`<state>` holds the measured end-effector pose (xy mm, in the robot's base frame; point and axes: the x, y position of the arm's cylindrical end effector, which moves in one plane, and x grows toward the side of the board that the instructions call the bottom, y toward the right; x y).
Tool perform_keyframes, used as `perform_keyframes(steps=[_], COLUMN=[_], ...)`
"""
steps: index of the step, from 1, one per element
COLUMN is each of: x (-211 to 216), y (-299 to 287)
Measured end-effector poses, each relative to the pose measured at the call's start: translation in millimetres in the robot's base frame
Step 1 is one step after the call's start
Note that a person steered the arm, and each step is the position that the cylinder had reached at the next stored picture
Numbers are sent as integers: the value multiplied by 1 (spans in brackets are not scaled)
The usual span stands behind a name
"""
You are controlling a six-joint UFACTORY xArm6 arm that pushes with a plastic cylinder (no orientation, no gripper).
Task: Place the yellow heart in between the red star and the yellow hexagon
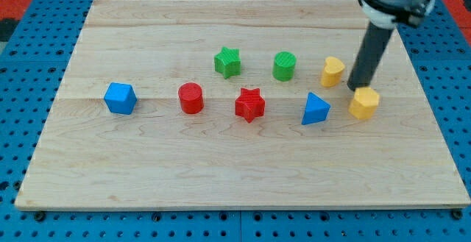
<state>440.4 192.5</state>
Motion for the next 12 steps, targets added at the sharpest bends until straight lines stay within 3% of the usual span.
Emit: perform_keyframes(steps=[1, 2, 3, 4, 5, 6, 7, 10, 12], x=[-26, -79, -84, -28, -2, -43, -43, 71, 74], y=[10, 16, -23, -22, -40, -31, -67, -64, -139])
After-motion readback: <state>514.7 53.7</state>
